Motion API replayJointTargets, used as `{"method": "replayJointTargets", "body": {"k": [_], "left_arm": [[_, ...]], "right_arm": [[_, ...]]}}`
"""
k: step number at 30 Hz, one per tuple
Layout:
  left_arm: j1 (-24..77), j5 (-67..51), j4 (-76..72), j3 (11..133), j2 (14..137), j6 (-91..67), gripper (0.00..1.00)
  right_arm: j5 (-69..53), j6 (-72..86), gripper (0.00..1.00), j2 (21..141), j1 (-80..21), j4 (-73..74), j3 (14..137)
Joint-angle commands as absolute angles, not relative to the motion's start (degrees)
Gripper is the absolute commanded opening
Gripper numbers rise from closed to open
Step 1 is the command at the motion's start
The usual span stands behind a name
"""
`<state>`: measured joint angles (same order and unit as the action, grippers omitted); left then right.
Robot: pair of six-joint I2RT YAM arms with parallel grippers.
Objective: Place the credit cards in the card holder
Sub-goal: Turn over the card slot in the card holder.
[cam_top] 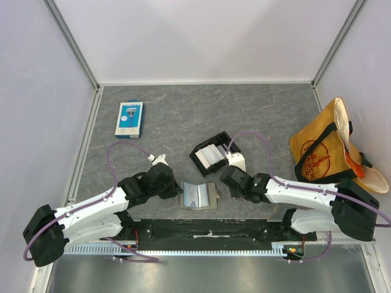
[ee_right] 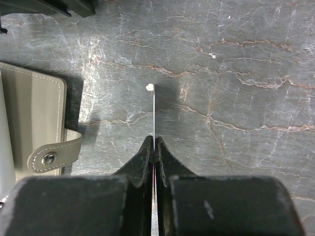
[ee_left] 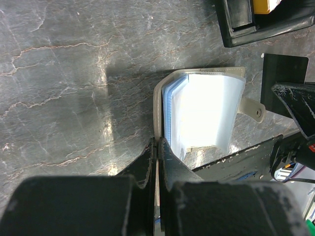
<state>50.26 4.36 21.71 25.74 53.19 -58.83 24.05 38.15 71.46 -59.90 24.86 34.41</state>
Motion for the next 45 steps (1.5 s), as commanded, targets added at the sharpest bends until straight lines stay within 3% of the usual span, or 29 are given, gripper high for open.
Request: {"method": "replayJointTargets", "body": {"k": [1,8,17,33,45], "left_arm": [[50.36,4.31,19.95,25.66,52.65,-58.27,0.02],[50.27,4.13,19.95,25.49,52.38,-58.27,0.02],[50.27,3.69,19.51,25.23,52.38,-58.18,0.02],[50.36,3.43,19.16,25.14,52.65,-58.1,0.02],[50.36,2.9,18.46,25.31,53.44,-58.01,0.02]], "right_arm": [[24.52,38.85,0.0,70.76,-60.03,26.1,34.98],[23.73,38.15,0.02,66.1,-59.94,27.16,36.39],[15.47,37.44,0.02,70.57,-59.94,22.07,35.16],[17.93,37.09,0.22,72.6,-59.94,22.32,36.65],[18.54,36.39,0.2,71.11,-59.85,23.47,38.06]]}}
